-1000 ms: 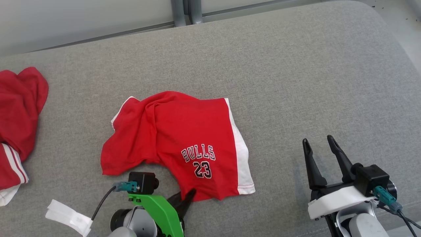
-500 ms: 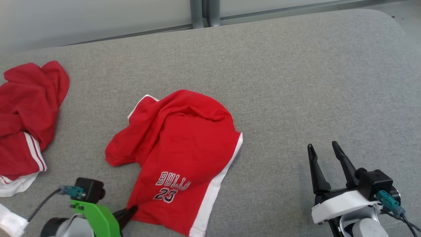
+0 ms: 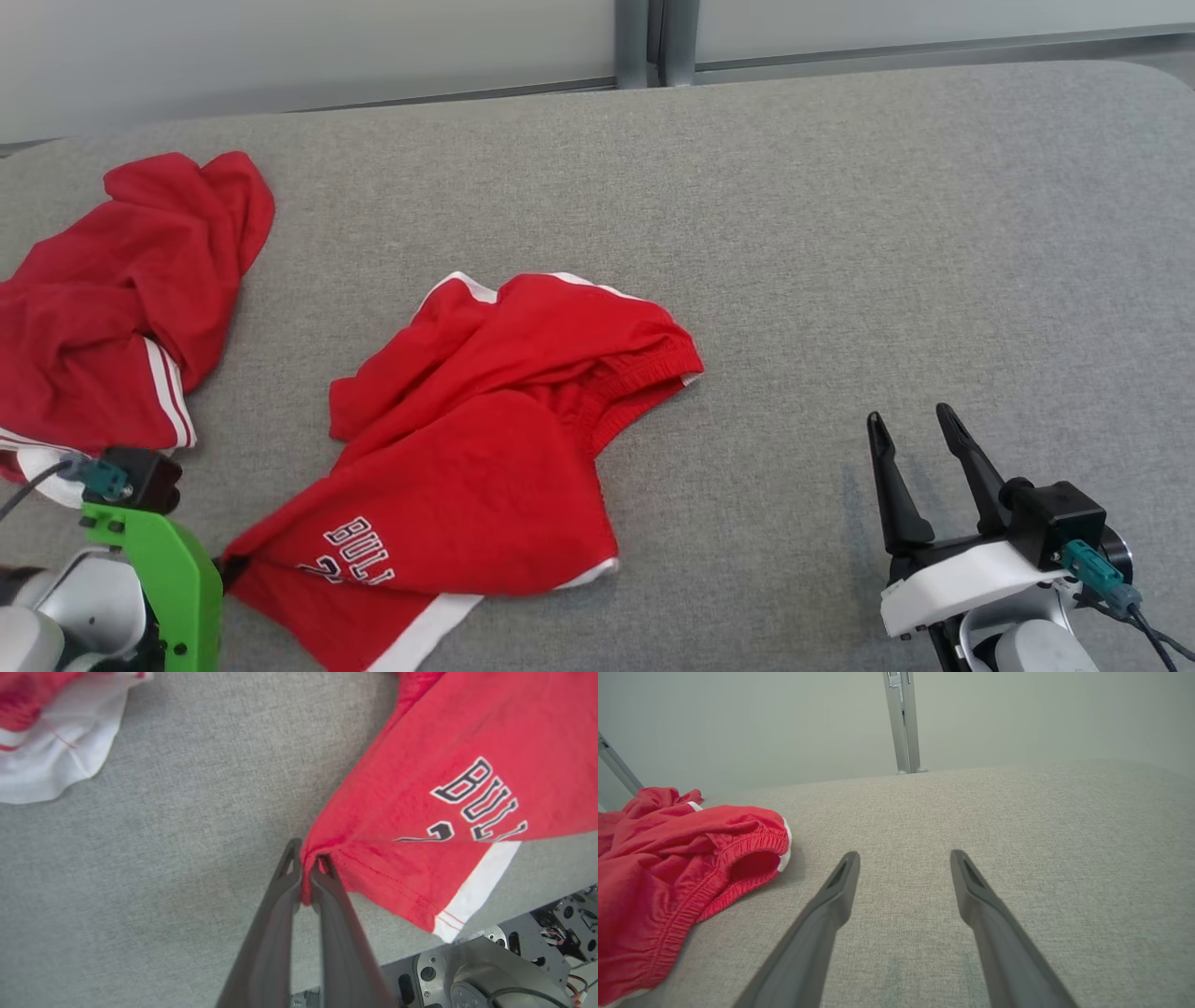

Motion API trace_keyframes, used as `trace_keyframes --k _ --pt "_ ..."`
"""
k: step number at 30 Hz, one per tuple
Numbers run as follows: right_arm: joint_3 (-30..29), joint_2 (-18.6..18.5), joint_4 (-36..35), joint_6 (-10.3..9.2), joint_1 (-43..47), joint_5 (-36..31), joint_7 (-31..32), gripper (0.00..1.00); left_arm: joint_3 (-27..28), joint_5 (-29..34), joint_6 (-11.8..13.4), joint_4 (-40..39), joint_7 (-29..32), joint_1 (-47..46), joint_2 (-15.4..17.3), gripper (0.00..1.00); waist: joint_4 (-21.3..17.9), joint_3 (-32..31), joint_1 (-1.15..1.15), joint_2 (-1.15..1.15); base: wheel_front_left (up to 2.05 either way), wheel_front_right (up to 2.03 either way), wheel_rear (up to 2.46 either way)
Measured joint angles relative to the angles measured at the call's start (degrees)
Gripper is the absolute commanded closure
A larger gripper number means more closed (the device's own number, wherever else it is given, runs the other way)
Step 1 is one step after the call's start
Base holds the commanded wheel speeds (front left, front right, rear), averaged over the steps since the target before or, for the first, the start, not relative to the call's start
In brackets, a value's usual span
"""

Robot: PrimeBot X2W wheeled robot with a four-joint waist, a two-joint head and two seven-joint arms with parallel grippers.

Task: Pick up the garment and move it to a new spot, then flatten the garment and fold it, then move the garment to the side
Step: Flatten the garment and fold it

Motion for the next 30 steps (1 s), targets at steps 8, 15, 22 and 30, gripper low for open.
trace_keyframes --k 8,15,22,30 --pt "0.94 -0.02 0.23 0.0 -0.57 0.0 0.0 0.0 -3.21 12.94 3.02 9.04 -3.78 -9.6 -1.91 0.94 0.78 0.5 0.0 0.0 0.0 0.0 0.0" --pt "1.01 -0.02 0.44 0.0 -0.25 0.09 0.0 0.0 -4.13 17.85 5.82 14.35 -8.71 -11.27 -3.39 0.0 -0.54 0.33 0.0 0.0 0.0 0.0 0.0" --pt "0.51 -0.02 0.25 0.0 0.79 0.08 0.0 0.0 3.38 14.02 11.66 8.4 -15.47 -8.89 -2.86 0.0 -1.56 -0.35 0.0 0.0 0.0 0.0 0.0" --pt "0.15 -0.01 -0.02 0.0 1.6 -0.23 0.0 0.0 -1.97 14.51 12.6 -15.61 -14.78 -6.58 -7.71 0.0 -0.92 -0.5 0.0 0.0 0.0 0.0 0.0"
